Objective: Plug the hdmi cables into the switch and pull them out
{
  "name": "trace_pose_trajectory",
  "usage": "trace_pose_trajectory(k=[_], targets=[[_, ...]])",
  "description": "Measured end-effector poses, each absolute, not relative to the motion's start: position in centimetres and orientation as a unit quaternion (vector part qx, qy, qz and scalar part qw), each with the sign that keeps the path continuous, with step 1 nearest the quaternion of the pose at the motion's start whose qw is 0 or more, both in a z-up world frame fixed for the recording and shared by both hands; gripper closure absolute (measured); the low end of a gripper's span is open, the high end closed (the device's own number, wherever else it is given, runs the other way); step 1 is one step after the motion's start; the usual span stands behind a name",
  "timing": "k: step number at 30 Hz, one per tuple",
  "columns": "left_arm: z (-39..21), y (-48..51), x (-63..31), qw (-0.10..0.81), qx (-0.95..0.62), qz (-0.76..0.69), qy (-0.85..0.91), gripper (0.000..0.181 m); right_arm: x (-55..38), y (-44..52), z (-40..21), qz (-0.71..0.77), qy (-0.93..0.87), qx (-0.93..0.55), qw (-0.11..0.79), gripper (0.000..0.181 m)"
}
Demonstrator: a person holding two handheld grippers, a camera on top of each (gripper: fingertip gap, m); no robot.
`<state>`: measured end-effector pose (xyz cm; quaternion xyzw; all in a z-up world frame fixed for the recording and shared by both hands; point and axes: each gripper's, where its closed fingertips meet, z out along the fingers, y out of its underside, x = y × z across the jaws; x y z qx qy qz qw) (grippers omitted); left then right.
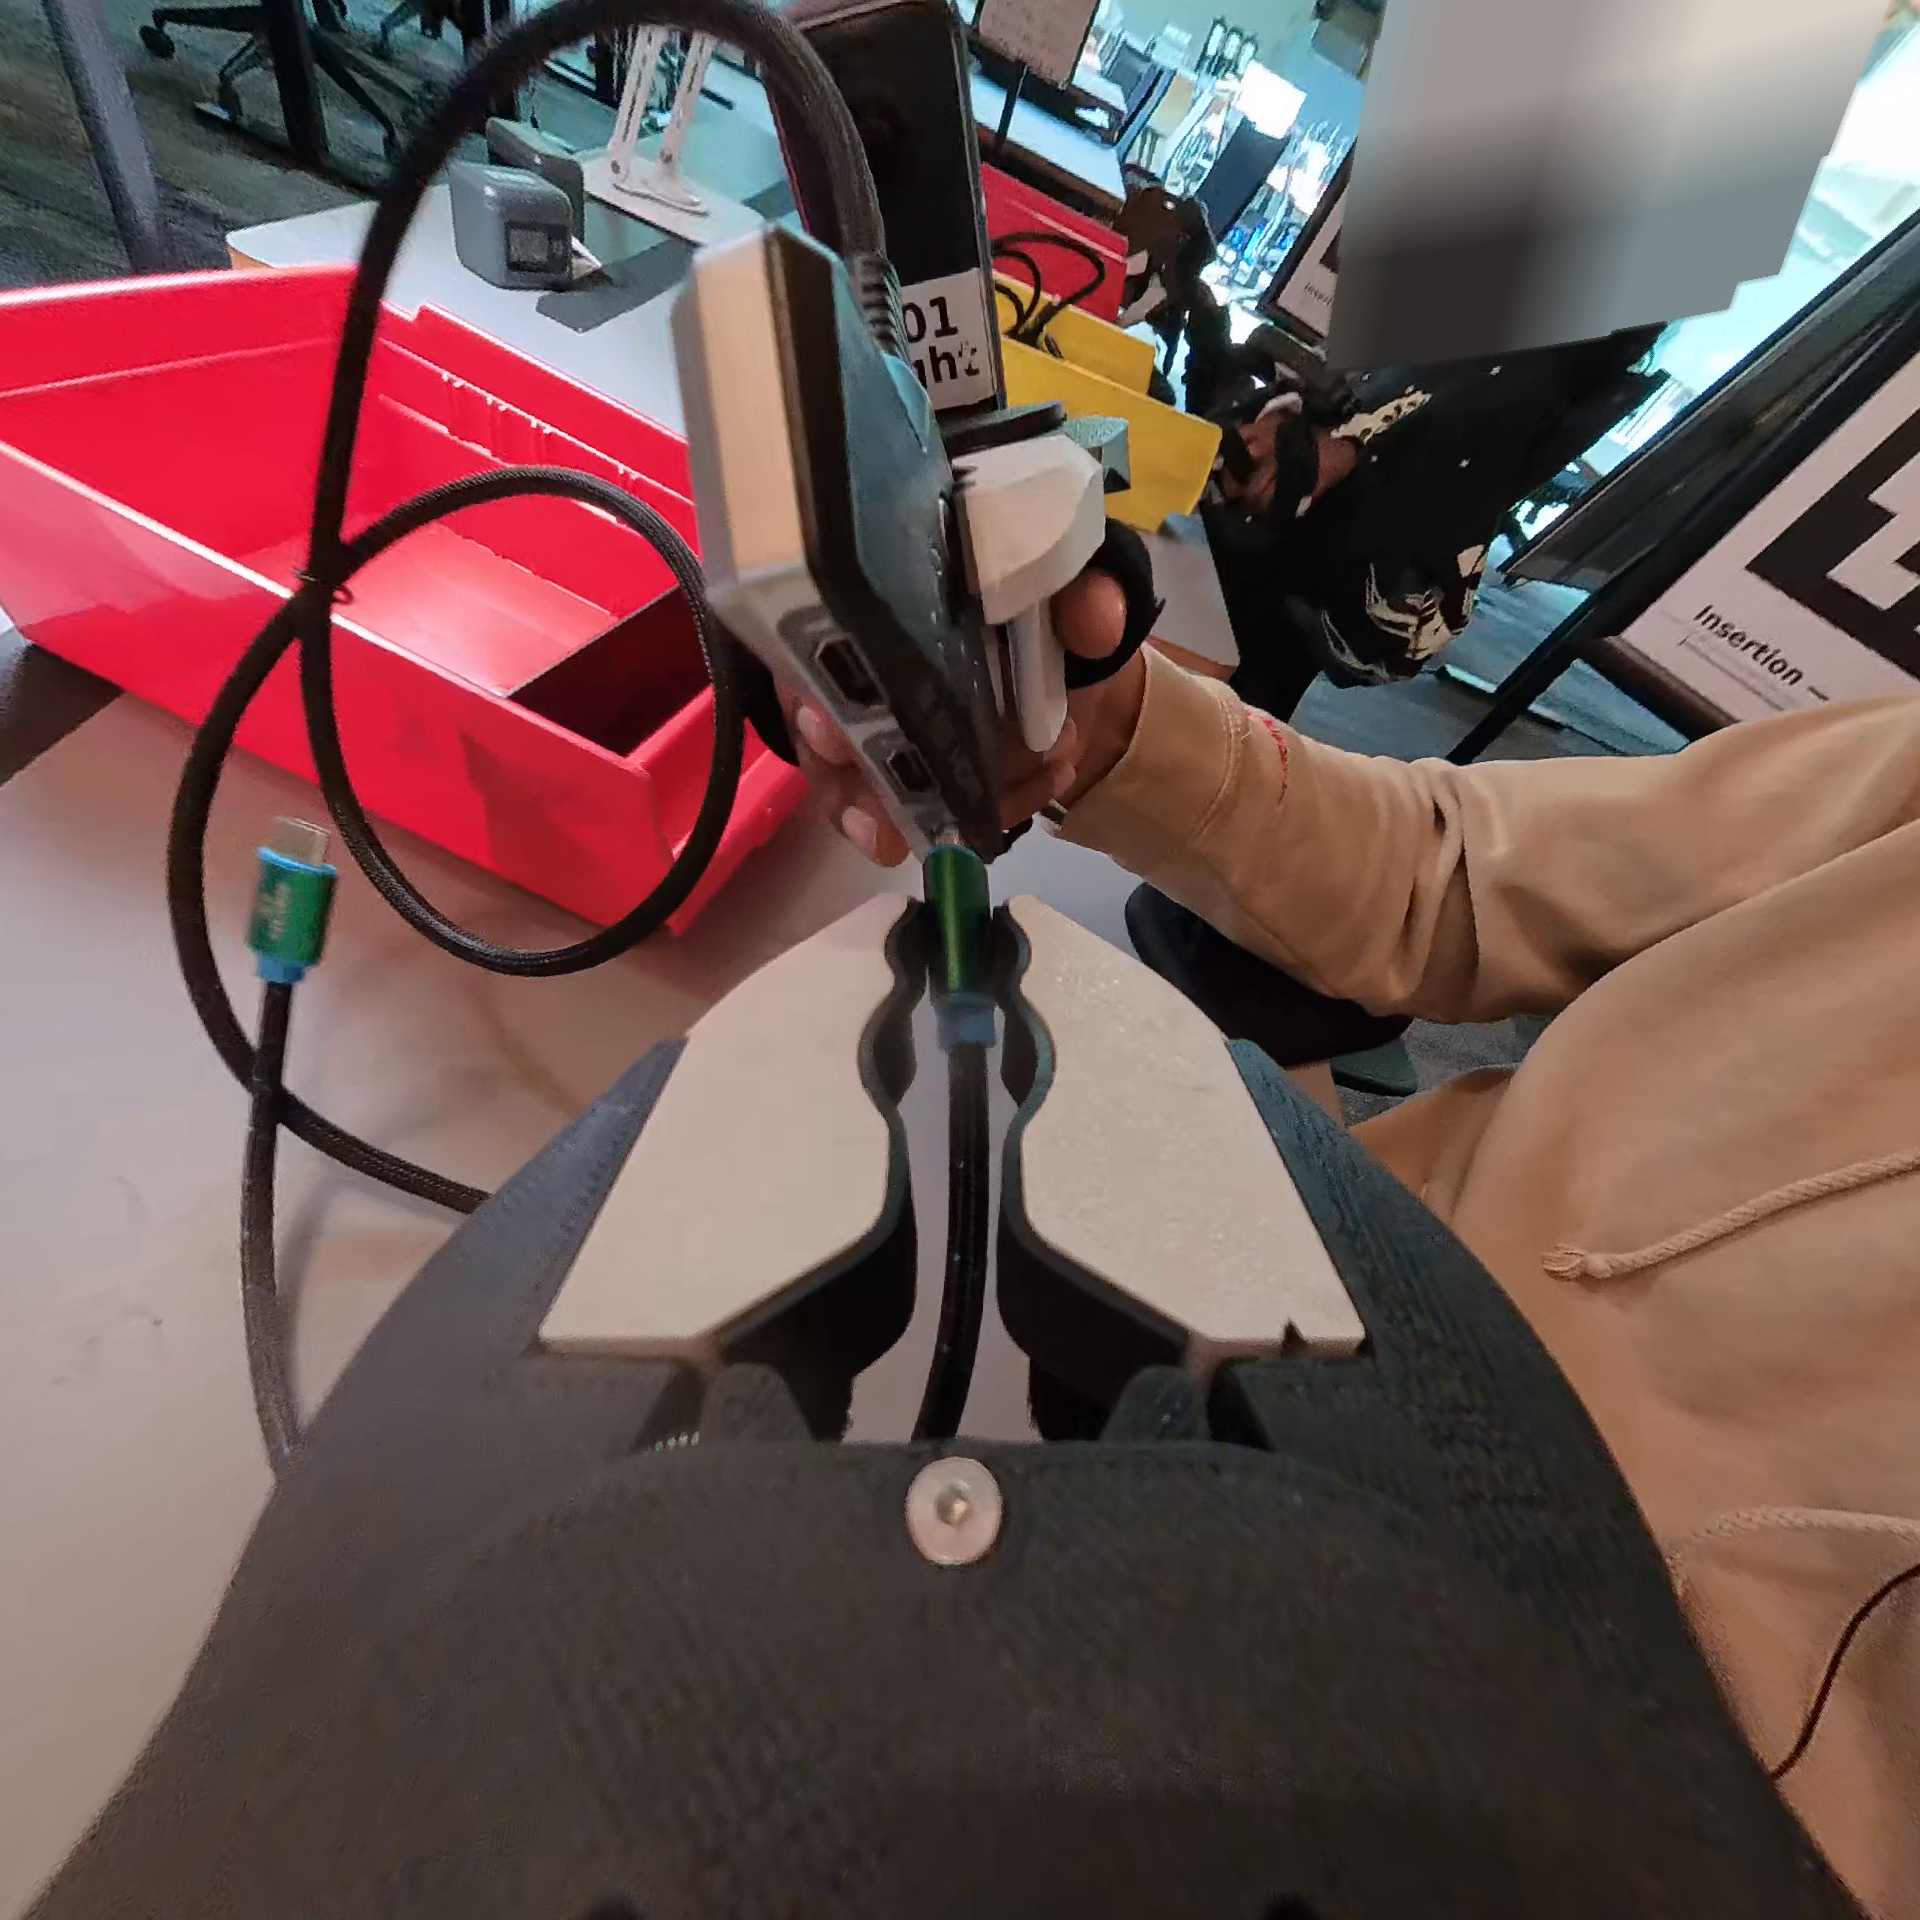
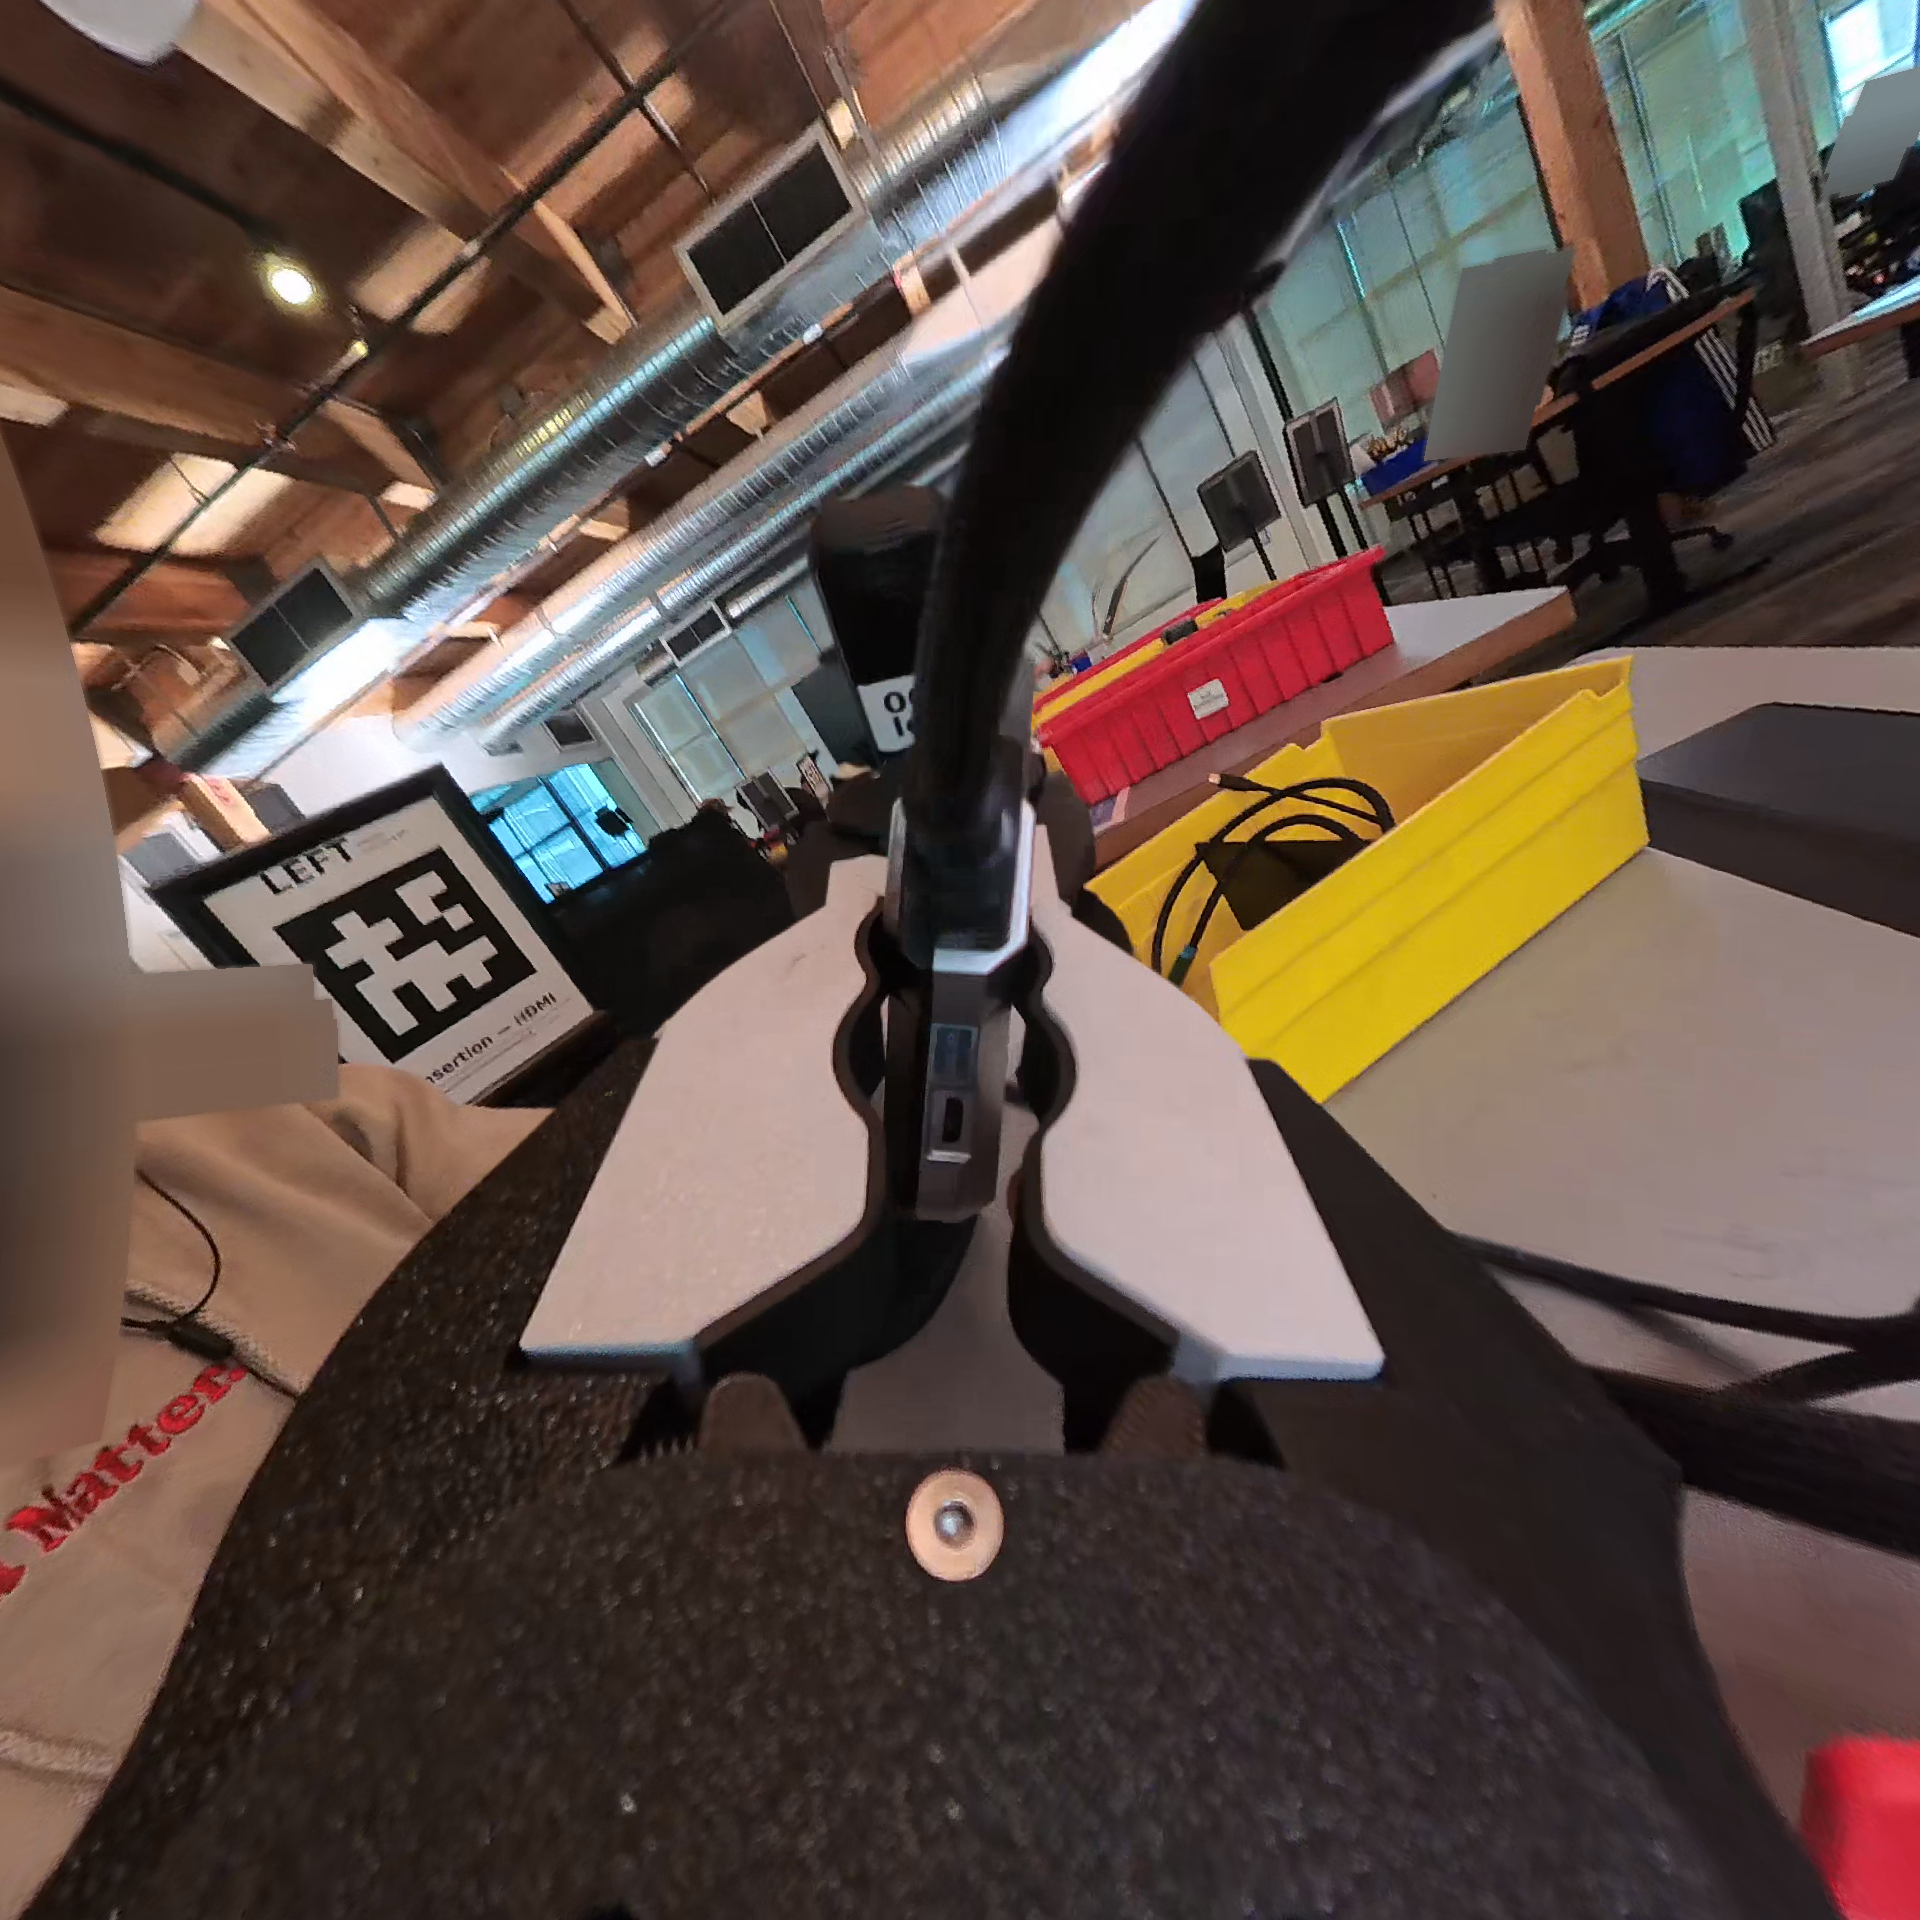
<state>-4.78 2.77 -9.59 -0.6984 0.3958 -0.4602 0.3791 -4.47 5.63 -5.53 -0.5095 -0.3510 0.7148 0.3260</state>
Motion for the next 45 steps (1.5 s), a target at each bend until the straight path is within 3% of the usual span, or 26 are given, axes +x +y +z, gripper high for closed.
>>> trace_pose_trajectory(k=[1, 15, 30, 45], targets=[[-9.4, 2.8, -5.0, 0.382, -0.696, -0.463, 0.394, 0.169, -4.4, 5.6, -5.6, 0.707, -0.36, -0.515, 0.325, 0.159], [-10.9, 1.4, -5.9, 0.332, -0.716, -0.433, 0.434, 0.169, -4.4, 3.0, -9.1, 0.593, -0.503, -0.556, 0.295, 0.159], [-12.5, 1.4, -4.1, 0.294, -0.715, -0.464, 0.432, 0.169, -5.4, 3.4, -8.7, 0.632, -0.467, -0.543, 0.296, 0.159], [-11.6, 2.1, -5.4, 0.339, -0.72, -0.427, 0.43, 0.169, -4.4, 4.5, -8.4, 0.586, -0.458, -0.587, 0.321, 0.148]])
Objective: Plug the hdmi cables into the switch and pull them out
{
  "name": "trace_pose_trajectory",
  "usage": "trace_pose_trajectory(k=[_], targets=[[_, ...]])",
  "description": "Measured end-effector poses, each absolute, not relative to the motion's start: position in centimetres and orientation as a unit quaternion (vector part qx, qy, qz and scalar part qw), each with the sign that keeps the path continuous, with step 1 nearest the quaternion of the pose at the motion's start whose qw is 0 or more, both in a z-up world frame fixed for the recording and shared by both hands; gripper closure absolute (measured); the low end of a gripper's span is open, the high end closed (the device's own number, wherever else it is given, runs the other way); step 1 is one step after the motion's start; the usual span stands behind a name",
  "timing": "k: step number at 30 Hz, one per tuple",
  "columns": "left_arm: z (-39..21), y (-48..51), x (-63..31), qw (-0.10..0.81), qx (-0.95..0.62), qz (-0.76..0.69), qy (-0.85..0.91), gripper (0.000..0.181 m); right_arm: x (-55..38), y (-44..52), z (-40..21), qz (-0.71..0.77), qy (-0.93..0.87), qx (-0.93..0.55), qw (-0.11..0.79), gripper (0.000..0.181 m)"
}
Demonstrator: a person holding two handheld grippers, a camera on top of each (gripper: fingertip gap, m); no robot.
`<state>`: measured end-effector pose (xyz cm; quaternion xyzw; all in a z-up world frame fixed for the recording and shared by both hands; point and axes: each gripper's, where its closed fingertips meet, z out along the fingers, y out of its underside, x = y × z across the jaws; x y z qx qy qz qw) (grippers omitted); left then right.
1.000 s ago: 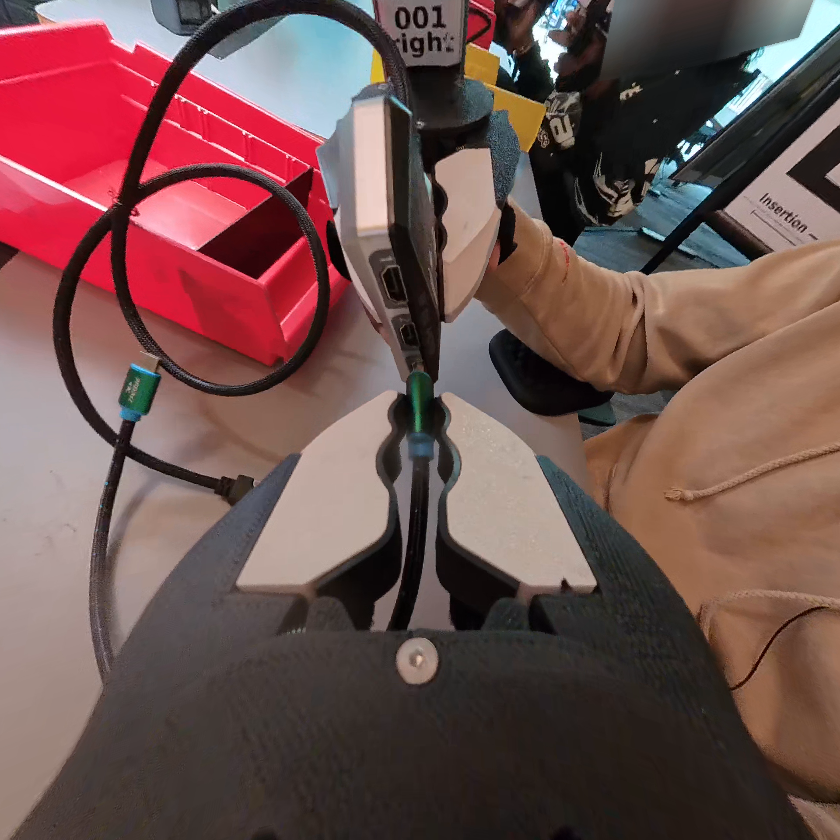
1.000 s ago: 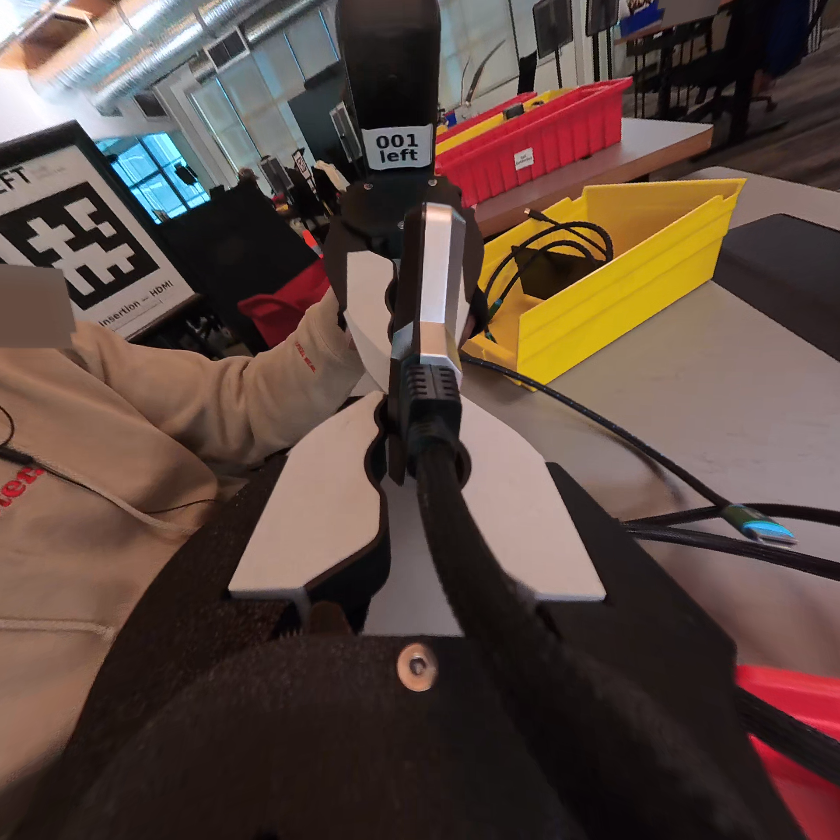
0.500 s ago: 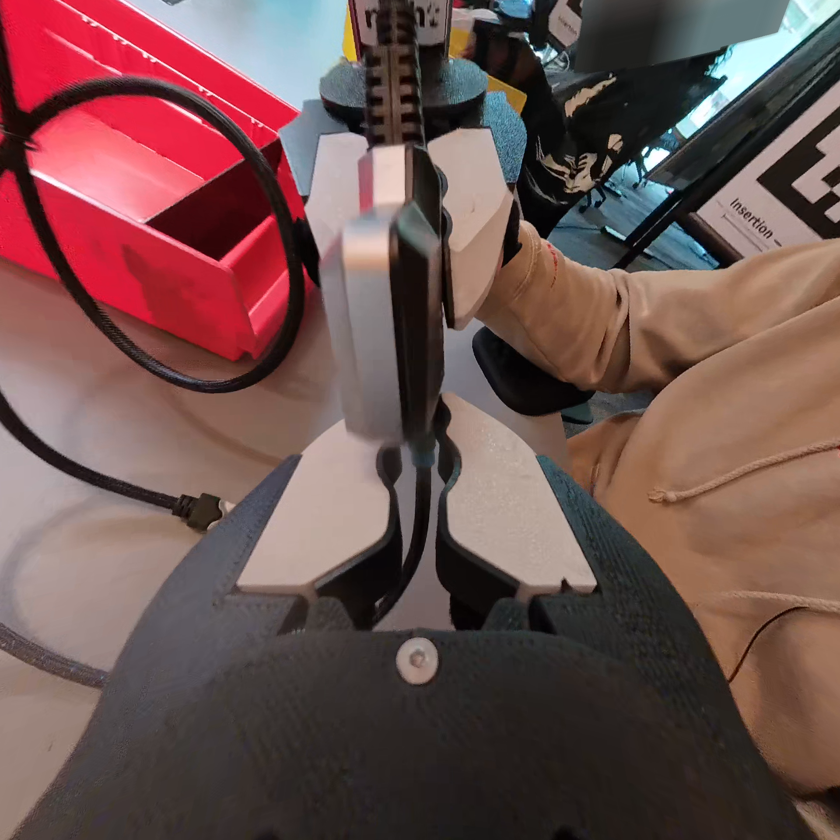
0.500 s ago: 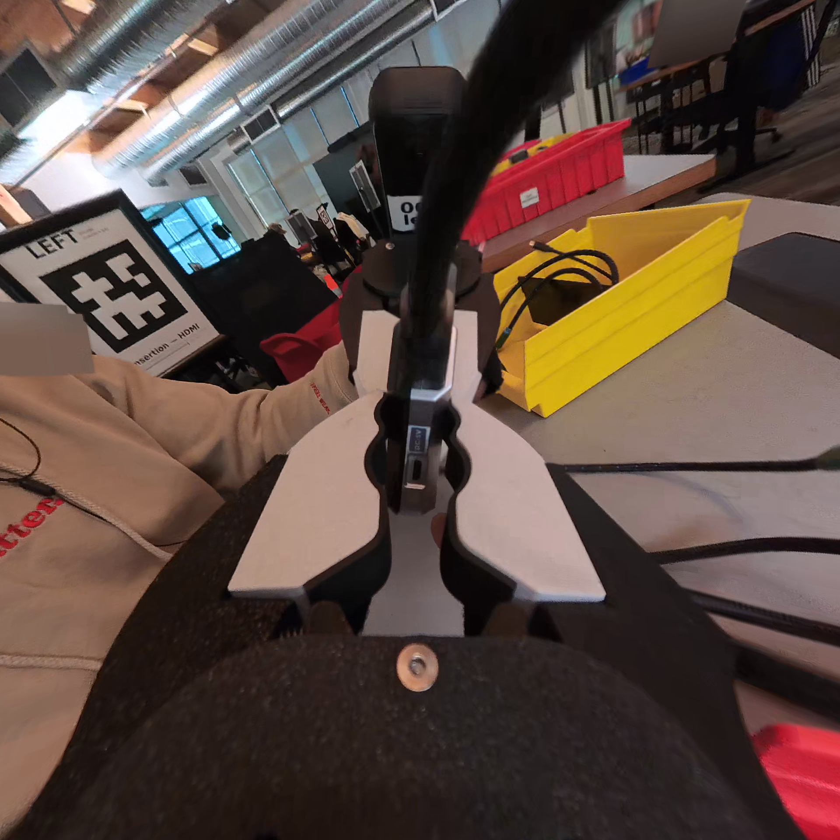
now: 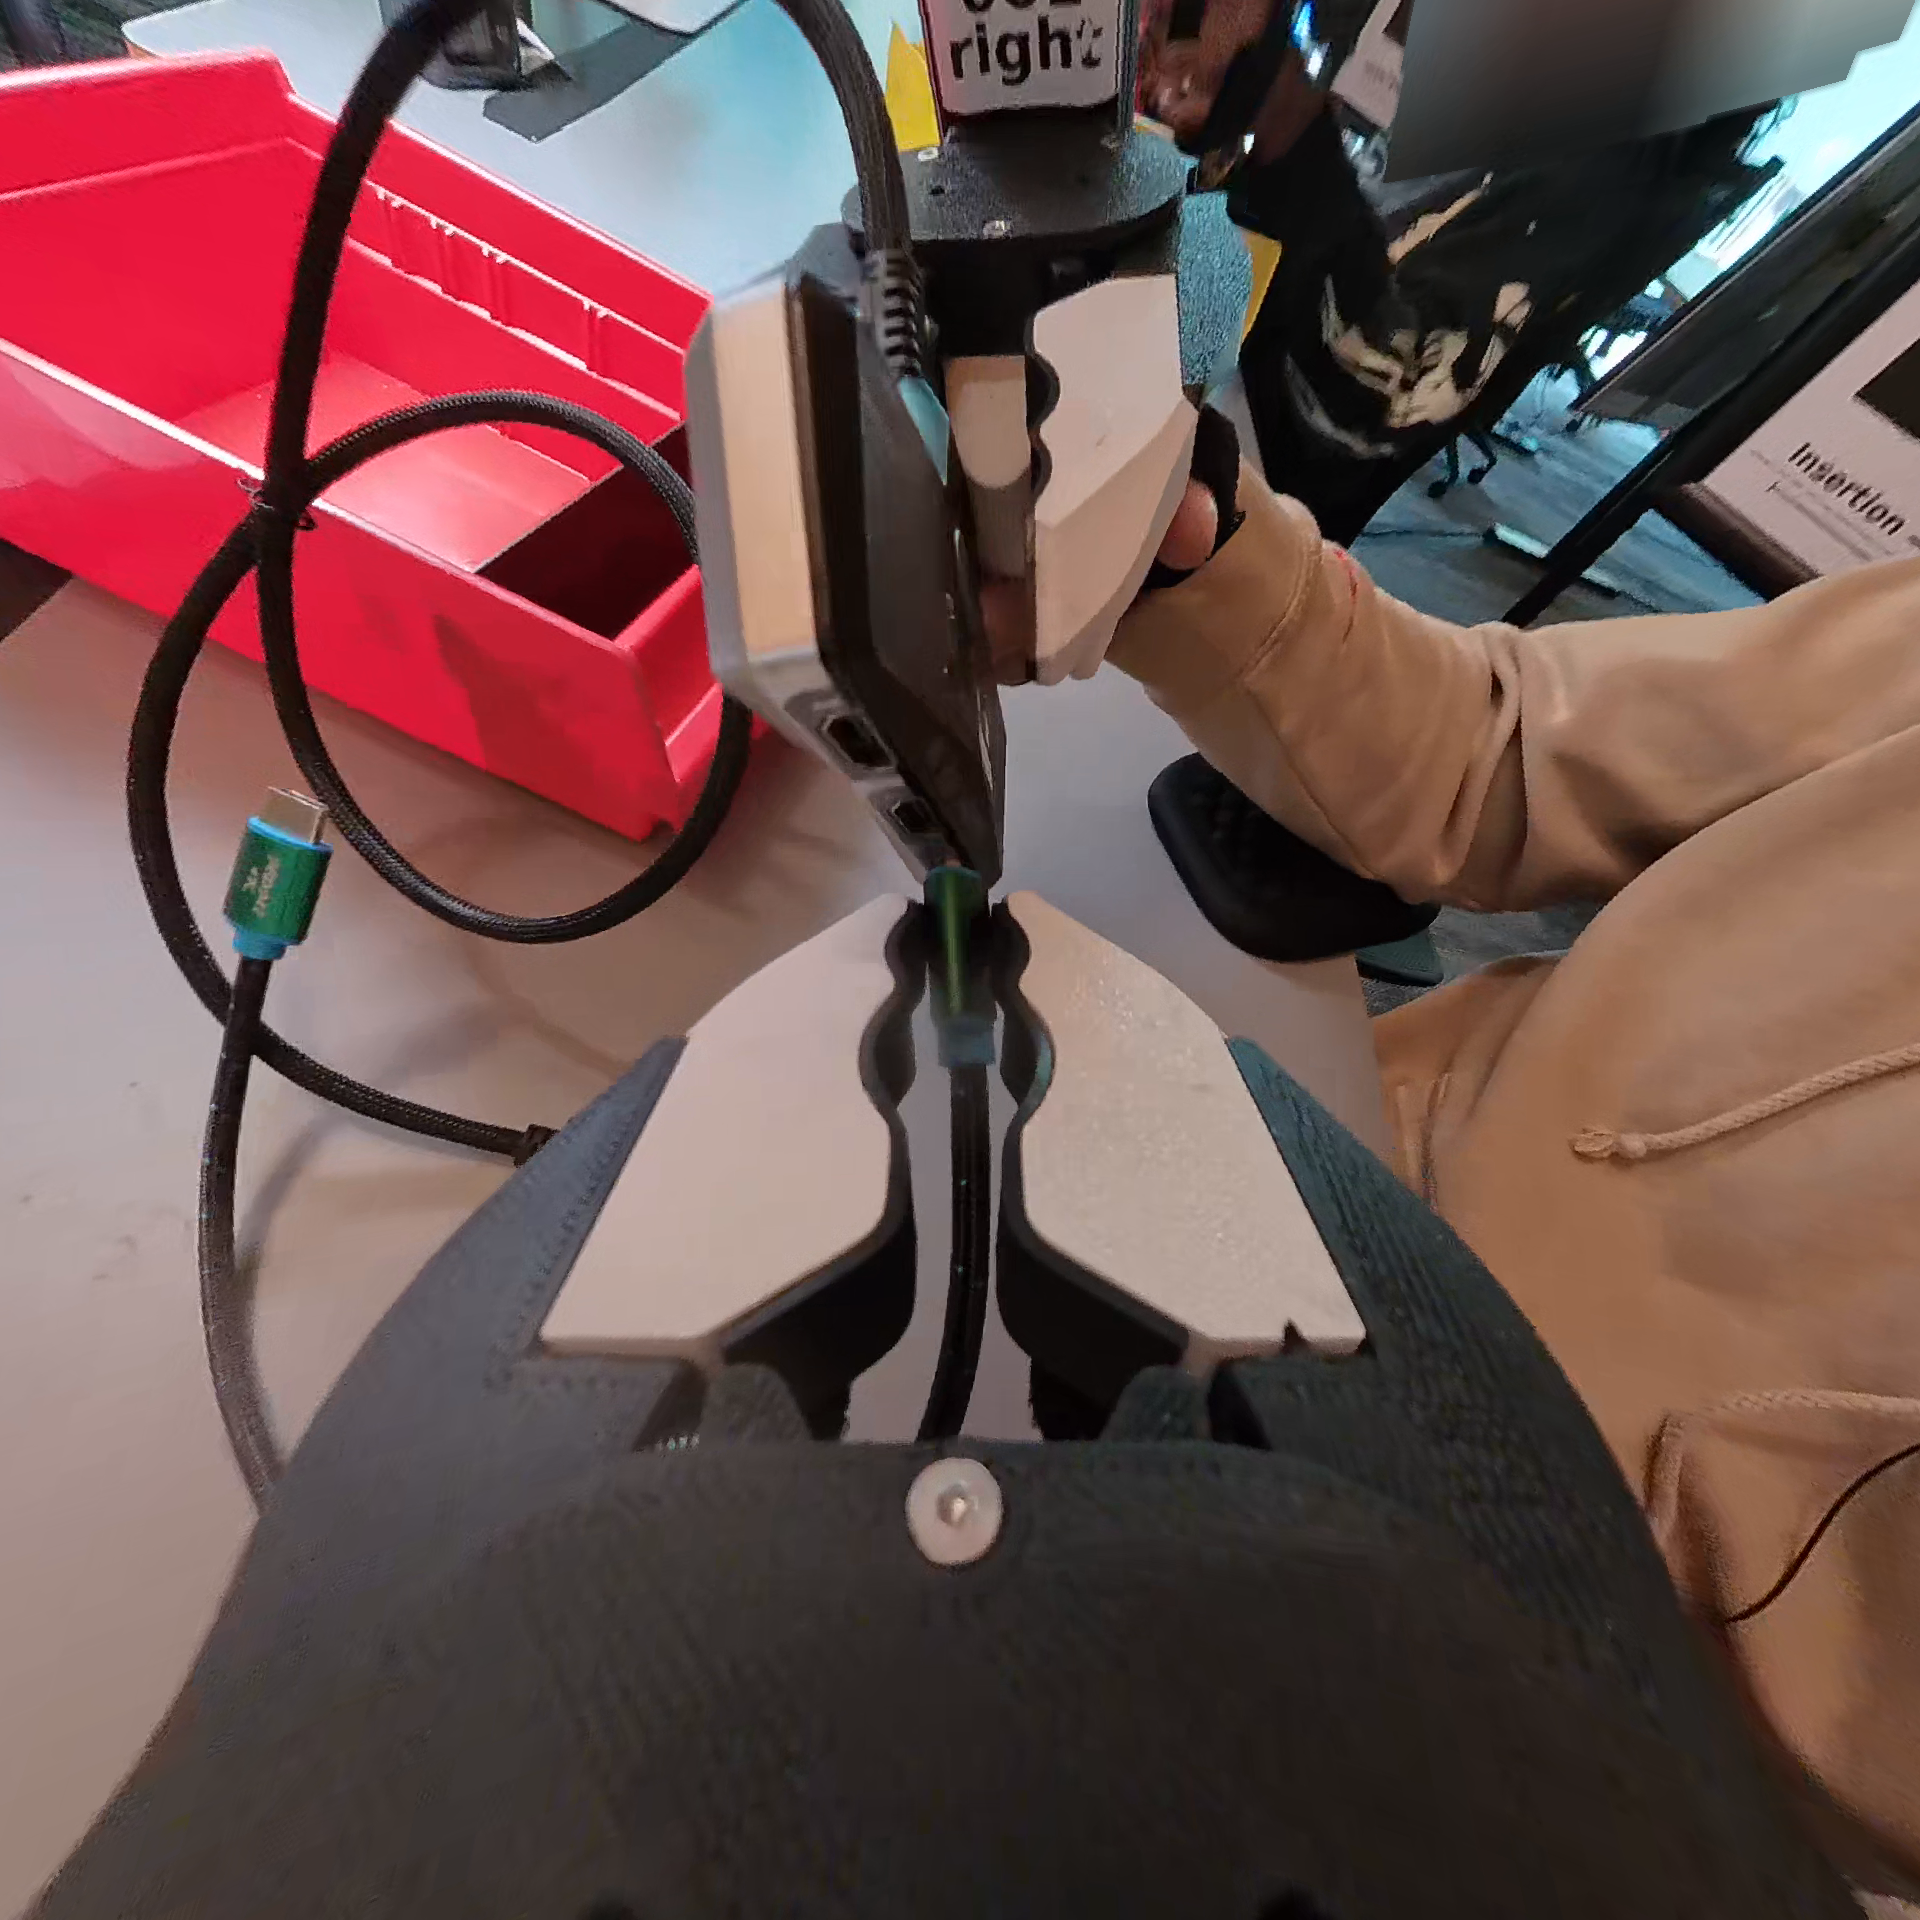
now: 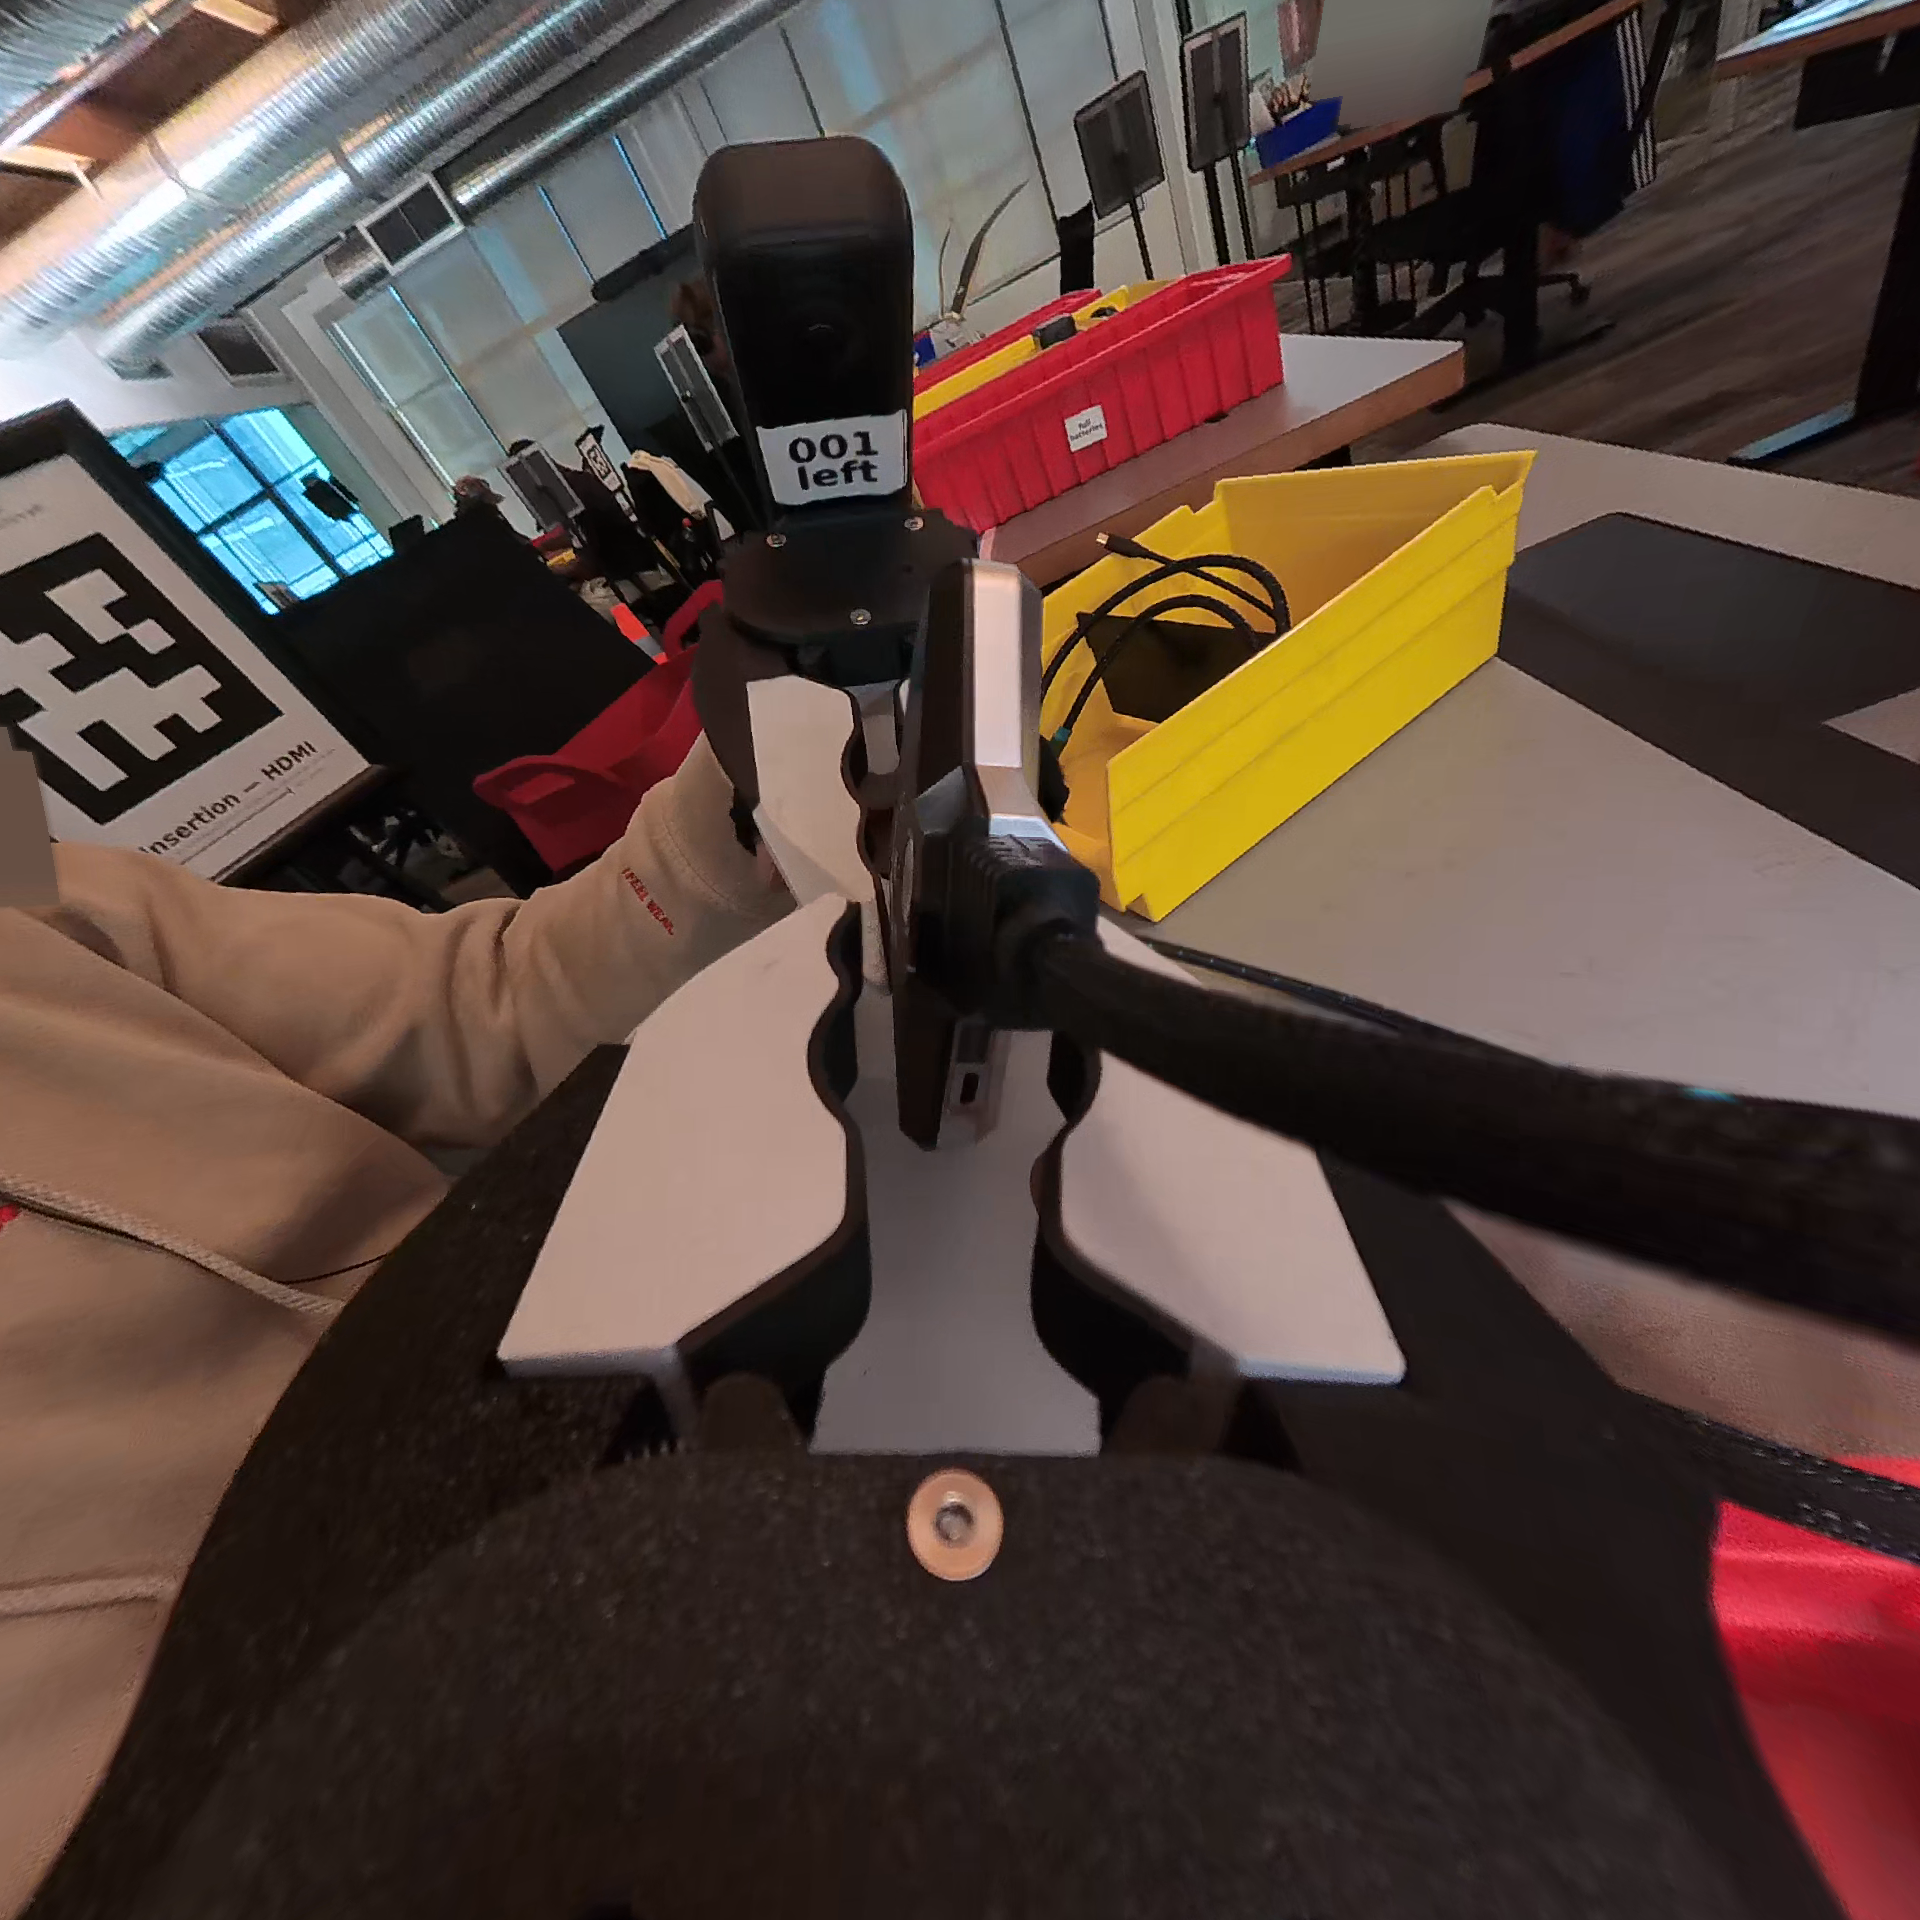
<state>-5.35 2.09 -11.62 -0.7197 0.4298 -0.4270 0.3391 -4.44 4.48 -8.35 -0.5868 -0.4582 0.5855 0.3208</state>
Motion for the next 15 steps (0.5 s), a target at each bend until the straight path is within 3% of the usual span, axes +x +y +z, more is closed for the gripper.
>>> trace_pose_trajectory(k=[10, 15], targets=[[-10.4, 1.6, -5.5, 0.373, -0.692, -0.427, 0.448, 0.168, -5.1, 3.7, -7.8, 0.611, -0.468, -0.542, 0.338, 0.158], [-6.5, 2.2, -8.3, 0.451, -0.673, -0.418, 0.41, 0.151, -4.7, 4.1, -7.1, 0.602, -0.465, -0.538, 0.363, 0.159]])
